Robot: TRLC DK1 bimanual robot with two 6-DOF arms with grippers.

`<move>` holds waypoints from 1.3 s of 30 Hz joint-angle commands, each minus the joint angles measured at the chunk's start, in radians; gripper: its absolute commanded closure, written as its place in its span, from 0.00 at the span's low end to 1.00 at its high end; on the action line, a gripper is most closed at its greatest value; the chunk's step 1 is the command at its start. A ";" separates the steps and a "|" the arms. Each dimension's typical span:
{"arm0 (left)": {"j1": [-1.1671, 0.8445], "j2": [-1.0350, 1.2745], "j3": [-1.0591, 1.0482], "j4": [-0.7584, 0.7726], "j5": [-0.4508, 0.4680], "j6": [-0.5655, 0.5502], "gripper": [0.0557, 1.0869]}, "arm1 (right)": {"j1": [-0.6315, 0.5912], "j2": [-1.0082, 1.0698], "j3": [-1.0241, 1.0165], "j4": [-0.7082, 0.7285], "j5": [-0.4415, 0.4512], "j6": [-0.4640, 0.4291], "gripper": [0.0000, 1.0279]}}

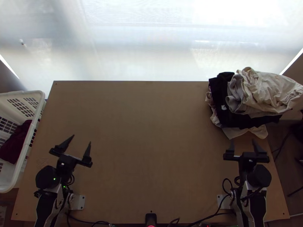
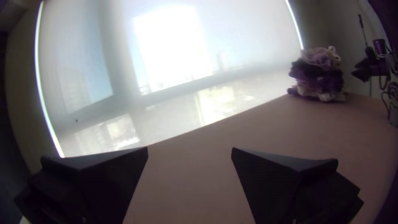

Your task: Fold the t-shirt

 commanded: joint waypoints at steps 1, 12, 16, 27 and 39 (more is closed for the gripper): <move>0.286 0.334 0.191 0.070 -0.077 -0.121 0.05 | -0.016 0.165 0.086 0.078 0.108 -0.022 0.04; 0.900 0.837 0.893 -0.510 0.015 -0.121 0.05 | 0.013 0.807 0.907 -0.413 0.120 0.161 0.04; 1.112 1.173 0.996 -0.453 0.061 -0.051 0.05 | 0.062 0.910 1.186 -0.640 0.120 0.162 0.05; 1.262 1.874 1.211 -0.344 0.053 0.107 0.05 | 0.118 1.013 1.500 -0.893 0.120 0.184 0.05; 1.230 2.261 1.616 -0.289 0.053 0.357 0.05 | 0.192 1.091 1.675 -1.029 0.127 0.245 0.05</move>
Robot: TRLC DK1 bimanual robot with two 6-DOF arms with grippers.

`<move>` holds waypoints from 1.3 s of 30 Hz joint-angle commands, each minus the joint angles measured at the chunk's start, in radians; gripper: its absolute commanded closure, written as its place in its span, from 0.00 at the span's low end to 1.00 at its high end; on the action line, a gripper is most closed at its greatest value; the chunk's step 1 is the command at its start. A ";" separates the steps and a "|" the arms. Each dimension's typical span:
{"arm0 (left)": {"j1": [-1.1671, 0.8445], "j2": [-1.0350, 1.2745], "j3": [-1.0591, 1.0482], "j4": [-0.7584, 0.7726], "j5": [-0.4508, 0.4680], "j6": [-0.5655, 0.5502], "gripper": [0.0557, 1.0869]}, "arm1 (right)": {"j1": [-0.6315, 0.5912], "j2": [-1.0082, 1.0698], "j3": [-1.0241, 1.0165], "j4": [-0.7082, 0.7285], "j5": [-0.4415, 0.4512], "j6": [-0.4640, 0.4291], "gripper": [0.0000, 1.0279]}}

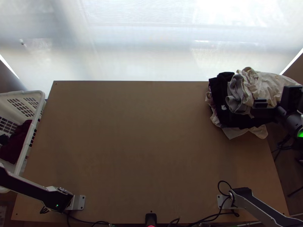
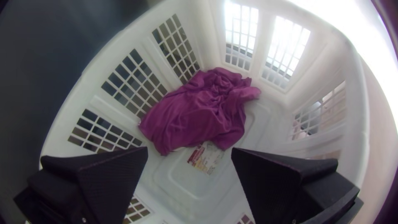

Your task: Fold the t-shirt

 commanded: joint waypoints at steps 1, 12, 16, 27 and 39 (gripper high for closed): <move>-0.015 0.276 0.266 0.029 -0.010 0.164 0.05 | 0.027 0.039 0.082 -0.067 0.010 0.019 0.05; -0.093 0.662 0.679 -0.143 -0.102 0.326 0.05 | 0.053 0.113 0.151 -0.116 0.041 -0.001 0.05; -0.120 0.756 0.787 -0.165 -0.139 0.337 0.05 | 0.065 0.116 0.151 -0.122 0.052 -0.012 0.05; -0.211 0.808 0.788 -0.085 -0.215 0.359 0.24 | 0.074 0.210 0.257 -0.152 0.091 -0.032 0.05; -0.212 0.868 0.805 -0.080 -0.215 0.369 0.47 | 0.079 0.222 0.257 -0.156 0.096 -0.033 0.05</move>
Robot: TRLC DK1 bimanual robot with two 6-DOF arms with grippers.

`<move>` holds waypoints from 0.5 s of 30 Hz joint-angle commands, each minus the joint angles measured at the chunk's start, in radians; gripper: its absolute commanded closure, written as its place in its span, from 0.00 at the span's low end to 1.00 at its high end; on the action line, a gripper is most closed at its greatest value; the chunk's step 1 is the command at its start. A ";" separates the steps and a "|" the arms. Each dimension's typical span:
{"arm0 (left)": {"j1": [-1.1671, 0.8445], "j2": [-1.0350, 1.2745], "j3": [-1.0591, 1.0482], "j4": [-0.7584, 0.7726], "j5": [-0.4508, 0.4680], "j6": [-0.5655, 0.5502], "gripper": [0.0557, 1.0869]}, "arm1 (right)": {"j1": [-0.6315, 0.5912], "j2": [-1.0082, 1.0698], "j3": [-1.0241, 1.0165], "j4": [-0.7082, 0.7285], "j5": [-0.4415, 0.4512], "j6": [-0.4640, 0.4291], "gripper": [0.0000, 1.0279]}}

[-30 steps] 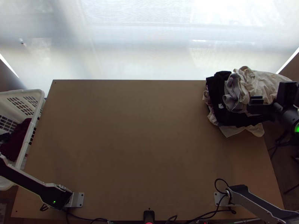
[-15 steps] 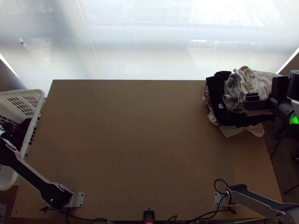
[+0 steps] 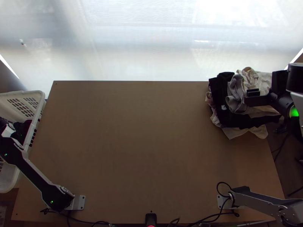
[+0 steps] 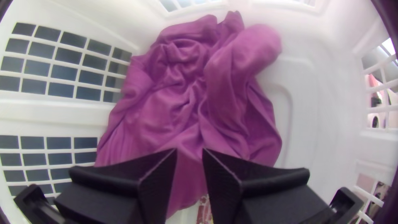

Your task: Fold the t-shirt

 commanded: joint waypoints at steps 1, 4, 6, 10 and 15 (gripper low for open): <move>-0.003 0.058 0.018 0.002 -0.005 0.005 0.35 | 0.002 0.010 0.010 -0.006 0.005 -0.003 0.05; 0.000 0.076 0.018 0.007 -0.008 0.007 0.36 | 0.002 0.010 0.019 -0.015 0.008 -0.003 0.05; 0.003 0.086 0.018 0.018 -0.008 0.007 0.40 | 0.002 0.010 0.024 -0.023 0.010 -0.003 0.05; 0.006 0.098 0.018 0.025 -0.006 0.022 0.75 | 0.002 0.010 0.033 -0.028 0.011 -0.004 0.05; 0.014 0.053 0.016 -0.036 -0.002 -0.007 0.86 | 0.002 0.010 0.035 -0.029 0.013 -0.004 0.05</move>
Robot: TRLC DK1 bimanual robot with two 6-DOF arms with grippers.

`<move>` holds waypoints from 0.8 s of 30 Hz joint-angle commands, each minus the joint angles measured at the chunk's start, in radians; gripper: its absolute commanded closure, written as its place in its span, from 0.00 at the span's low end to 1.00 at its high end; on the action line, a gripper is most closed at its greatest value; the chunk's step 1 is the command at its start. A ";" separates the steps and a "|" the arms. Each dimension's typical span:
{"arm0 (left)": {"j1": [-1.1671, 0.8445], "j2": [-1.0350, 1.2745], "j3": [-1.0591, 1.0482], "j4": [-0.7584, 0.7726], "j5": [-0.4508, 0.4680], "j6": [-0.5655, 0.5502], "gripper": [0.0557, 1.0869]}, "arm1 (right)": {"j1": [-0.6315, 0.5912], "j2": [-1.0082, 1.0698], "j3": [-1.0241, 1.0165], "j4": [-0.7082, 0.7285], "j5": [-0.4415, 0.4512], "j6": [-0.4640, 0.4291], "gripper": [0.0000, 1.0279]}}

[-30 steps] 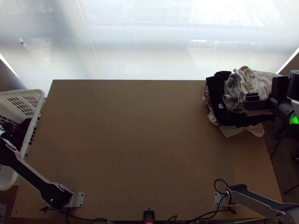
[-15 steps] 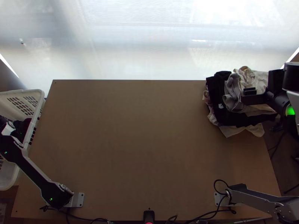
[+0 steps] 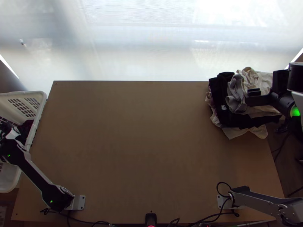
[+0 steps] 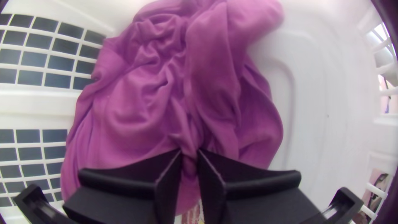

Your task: Fold the t-shirt

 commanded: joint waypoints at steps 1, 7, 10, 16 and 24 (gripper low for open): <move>0.014 -0.046 -0.002 -0.075 0.008 -0.034 0.86 | 0.001 0.001 0.010 -0.006 0.003 -0.001 0.05; 0.053 -0.230 -0.010 -0.202 0.067 -0.104 0.86 | 0.001 0.001 0.012 -0.004 0.003 -0.001 0.05; 0.057 -0.361 -0.018 -0.284 0.117 -0.132 0.86 | 0.007 0.001 0.010 -0.004 0.001 -0.001 0.05; 0.017 -0.638 -0.038 -0.434 0.220 -0.152 0.86 | 0.031 0.017 0.012 0.005 0.001 0.001 0.05; -0.092 -1.086 -0.045 -0.675 0.370 -0.210 0.86 | 0.065 0.005 -0.149 -0.015 0.001 -0.001 0.05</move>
